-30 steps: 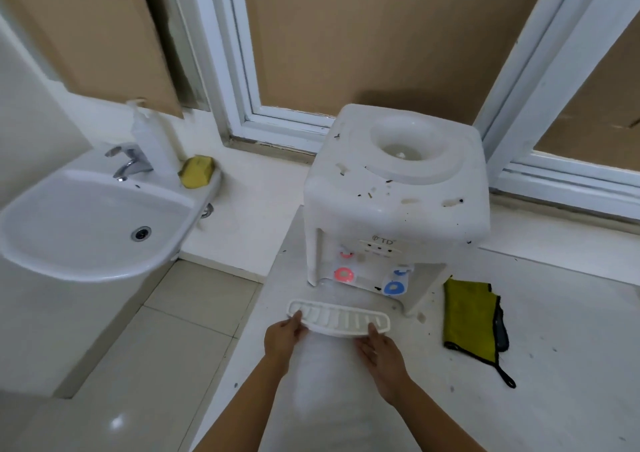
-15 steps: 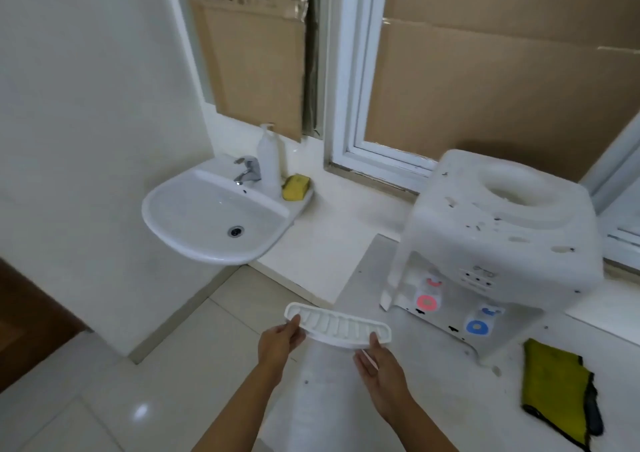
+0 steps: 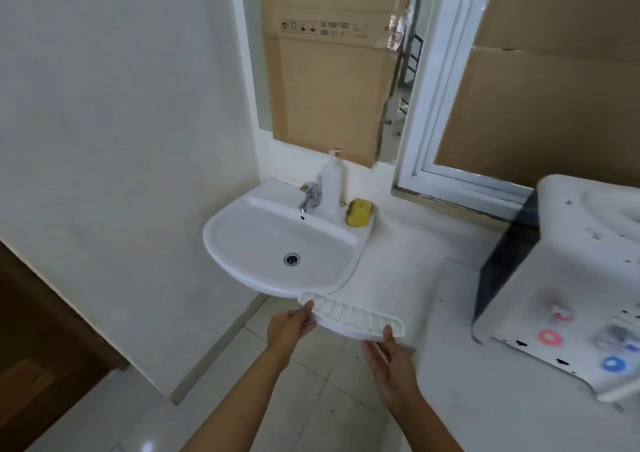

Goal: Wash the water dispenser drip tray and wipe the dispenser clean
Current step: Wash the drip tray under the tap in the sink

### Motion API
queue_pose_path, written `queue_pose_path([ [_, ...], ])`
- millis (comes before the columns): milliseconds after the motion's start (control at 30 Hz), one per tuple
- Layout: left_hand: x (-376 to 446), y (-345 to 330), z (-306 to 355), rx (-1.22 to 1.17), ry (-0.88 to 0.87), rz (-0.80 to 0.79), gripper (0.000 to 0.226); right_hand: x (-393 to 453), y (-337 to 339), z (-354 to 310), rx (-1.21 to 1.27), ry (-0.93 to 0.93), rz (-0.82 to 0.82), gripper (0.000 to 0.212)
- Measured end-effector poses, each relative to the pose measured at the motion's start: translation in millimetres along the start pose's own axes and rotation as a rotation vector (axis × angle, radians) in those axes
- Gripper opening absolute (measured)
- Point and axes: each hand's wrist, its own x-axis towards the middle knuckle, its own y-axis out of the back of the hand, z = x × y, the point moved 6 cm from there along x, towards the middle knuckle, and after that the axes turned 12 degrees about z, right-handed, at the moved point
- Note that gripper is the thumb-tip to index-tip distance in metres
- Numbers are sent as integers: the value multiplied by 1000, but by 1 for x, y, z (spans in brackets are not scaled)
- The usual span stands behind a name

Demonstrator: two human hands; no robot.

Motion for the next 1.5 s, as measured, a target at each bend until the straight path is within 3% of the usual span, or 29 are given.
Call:
queue_pose_path([
  [200, 40, 30, 34, -98, 34, -47, 34, 2, -60, 24, -23, 30, -23, 36],
  [333, 62, 33, 45, -161, 109, -74, 38, 12, -87, 23, -24, 54, -27, 46],
  [633, 142, -5, 56, -369, 346, -87, 23, 85, -158, 24, -34, 99, 33, 43],
  [900, 201, -26, 57, -468, 517, -50, 23, 141, -198, 19, -97, 124, 83, 30],
  [1133, 221, -45, 46, -493, 665, -25, 43, 157, -208, 9, -220, 234, 160, 18],
  [1500, 246, -52, 57, -368, 767, -204, 42, 151, -232, 5, -269, 442, 244, 25],
])
